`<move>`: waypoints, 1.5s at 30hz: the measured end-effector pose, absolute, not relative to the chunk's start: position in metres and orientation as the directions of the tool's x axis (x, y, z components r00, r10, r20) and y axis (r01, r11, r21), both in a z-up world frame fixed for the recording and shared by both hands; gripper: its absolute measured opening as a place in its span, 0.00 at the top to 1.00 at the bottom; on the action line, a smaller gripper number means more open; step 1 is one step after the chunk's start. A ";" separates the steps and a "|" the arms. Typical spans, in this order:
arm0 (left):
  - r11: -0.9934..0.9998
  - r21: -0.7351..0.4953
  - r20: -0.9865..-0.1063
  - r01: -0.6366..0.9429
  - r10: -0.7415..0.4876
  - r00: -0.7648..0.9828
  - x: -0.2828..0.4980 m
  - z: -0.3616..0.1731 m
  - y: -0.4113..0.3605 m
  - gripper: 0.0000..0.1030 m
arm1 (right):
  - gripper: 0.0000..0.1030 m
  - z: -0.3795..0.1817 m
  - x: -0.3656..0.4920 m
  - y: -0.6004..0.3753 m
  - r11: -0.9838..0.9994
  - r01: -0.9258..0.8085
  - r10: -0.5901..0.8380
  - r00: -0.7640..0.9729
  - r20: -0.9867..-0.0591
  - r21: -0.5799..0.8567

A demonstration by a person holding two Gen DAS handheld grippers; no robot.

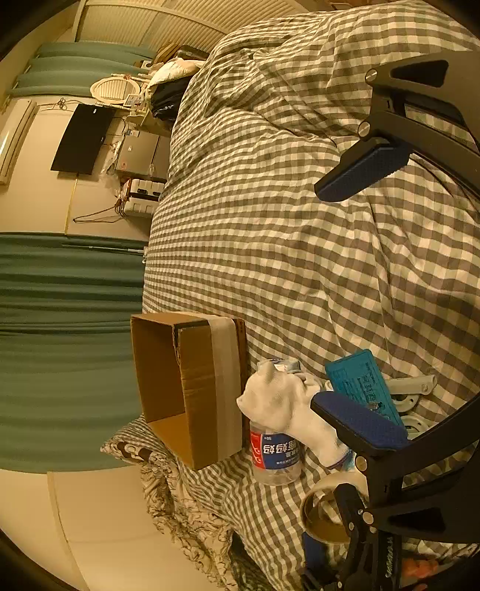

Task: Organize objects
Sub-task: 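Grasp the brown tape roll with the left gripper, then carry the tape roll into the box with the left gripper while the right gripper carries the white sock there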

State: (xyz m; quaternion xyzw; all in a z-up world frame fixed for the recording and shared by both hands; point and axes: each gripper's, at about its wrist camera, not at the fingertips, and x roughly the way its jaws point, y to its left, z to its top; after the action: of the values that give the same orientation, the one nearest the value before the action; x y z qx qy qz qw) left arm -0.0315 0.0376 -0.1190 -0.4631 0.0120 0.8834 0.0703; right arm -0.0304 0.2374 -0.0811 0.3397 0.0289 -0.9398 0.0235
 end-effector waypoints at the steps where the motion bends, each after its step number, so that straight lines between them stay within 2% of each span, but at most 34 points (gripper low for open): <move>1: -0.989 -0.053 -0.823 -0.141 0.123 -0.554 -0.033 -0.121 0.037 0.00 | 0.00 -0.082 -0.030 0.236 -0.997 0.067 -0.024 -0.767 -0.641 -0.042; 5: -0.988 -0.037 -0.835 -0.149 0.113 -0.538 -0.040 -0.134 0.036 0.02 | 0.00 -0.086 -0.031 0.230 -0.995 0.076 -0.019 -0.761 -0.648 -0.060; 8: -0.989 -0.012 -0.830 -0.146 0.091 -0.550 -0.043 -0.137 0.033 0.16 | 0.00 -0.088 -0.033 0.227 -0.995 0.081 -0.021 -0.755 -0.655 -0.062; 13: -0.989 -0.084 -0.812 -0.119 0.137 -0.567 -0.044 -0.126 0.019 0.18 | 0.00 -0.092 -0.040 0.214 -0.992 0.117 -0.050 -0.742 -0.668 -0.056; 19: -0.998 -0.039 -0.726 -0.058 0.068 -0.684 -0.044 -0.084 -0.004 0.18 | 0.00 -0.098 -0.065 0.182 -0.979 0.199 -0.119 -0.713 -0.691 -0.038; 26: -1.000 0.015 -0.725 0.003 -0.013 -0.689 -0.055 -0.083 -0.022 0.18 | 0.01 -0.128 -0.117 0.155 -0.970 0.239 -0.184 -0.629 -0.755 0.037; 28: -1.000 0.018 -0.733 0.011 -0.020 -0.680 -0.058 -0.087 -0.023 0.18 | 0.09 -0.138 -0.127 0.153 -0.969 0.235 -0.204 -0.607 -0.768 0.072; 32: -1.000 0.021 -0.741 0.009 -0.022 -0.671 -0.058 -0.090 -0.017 0.18 | 0.39 -0.143 -0.129 0.152 -0.949 0.278 -0.285 -0.566 -0.774 0.147; 35: -1.000 -0.005 -0.745 -0.009 0.010 -0.667 -0.054 -0.088 -0.011 0.18 | 0.49 -0.132 -0.120 0.149 -0.946 0.307 -0.275 -0.587 -0.761 0.105; 40: -0.999 -0.018 -0.714 -0.038 0.039 -0.699 -0.051 -0.065 0.000 0.18 | 0.52 -0.088 -0.101 0.164 -0.940 0.323 -0.304 -0.653 -0.693 0.108; 45: -0.998 -0.020 -0.645 -0.056 0.056 -0.762 -0.064 -0.021 0.005 0.18 | 0.52 -0.023 -0.094 0.181 -0.945 0.321 -0.288 -0.747 -0.599 0.054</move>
State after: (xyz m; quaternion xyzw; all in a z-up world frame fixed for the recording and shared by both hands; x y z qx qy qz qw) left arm -0.0640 0.0051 -0.0209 -0.3434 0.0001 0.9387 0.0297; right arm -0.0939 0.1813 -0.0228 0.3159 0.0263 -0.9343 0.1630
